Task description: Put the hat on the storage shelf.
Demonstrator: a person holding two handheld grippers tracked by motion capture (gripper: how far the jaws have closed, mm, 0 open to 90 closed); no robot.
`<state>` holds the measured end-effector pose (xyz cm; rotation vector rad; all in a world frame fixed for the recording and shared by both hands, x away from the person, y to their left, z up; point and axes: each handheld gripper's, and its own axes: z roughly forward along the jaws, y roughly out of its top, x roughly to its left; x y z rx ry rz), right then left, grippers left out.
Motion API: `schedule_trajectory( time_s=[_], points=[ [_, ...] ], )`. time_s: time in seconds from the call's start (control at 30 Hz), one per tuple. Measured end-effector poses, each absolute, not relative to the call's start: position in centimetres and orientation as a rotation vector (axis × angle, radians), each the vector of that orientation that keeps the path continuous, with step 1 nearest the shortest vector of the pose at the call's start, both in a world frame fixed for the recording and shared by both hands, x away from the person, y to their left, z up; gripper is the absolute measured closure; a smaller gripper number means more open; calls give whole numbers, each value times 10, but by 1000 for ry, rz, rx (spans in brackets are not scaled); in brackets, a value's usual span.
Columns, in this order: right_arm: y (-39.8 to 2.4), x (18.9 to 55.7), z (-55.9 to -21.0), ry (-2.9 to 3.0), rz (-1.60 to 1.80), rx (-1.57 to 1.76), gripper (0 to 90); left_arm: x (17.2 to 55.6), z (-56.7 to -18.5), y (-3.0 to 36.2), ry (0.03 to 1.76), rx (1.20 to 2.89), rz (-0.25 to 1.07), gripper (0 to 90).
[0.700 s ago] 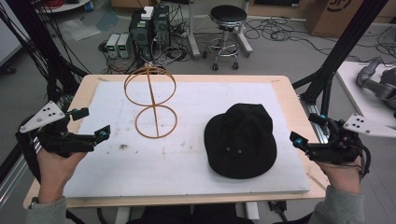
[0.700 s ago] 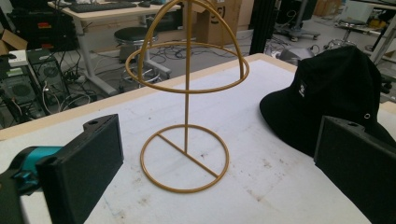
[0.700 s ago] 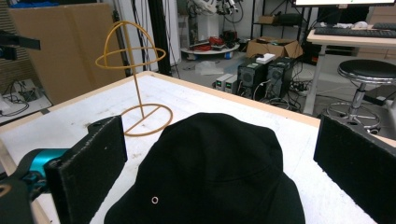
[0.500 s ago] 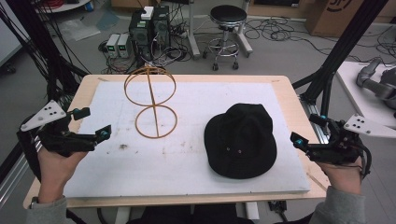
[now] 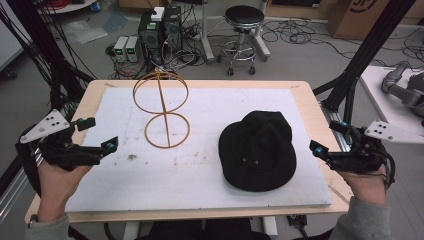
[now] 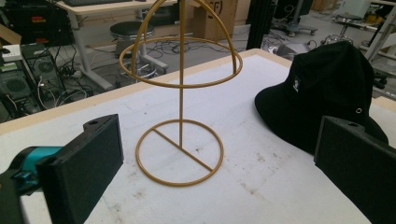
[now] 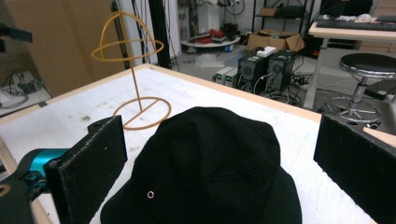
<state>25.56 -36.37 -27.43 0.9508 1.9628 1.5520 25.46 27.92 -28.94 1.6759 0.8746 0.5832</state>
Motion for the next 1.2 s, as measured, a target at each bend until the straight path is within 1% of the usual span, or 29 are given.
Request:
schedule_trajectory(
  time_s=[0.53,0.77,1.2],
  points=[
    [-319,295,-281,2115,1494,854,21,234,-294,286,902,1689,581,17],
    [-307,308,-284,2151,1485,831,21,226,-296,290,917,1686,581,17],
    [-292,322,-287,2182,1463,793,22,214,-298,294,939,1693,591,17]
  ],
)
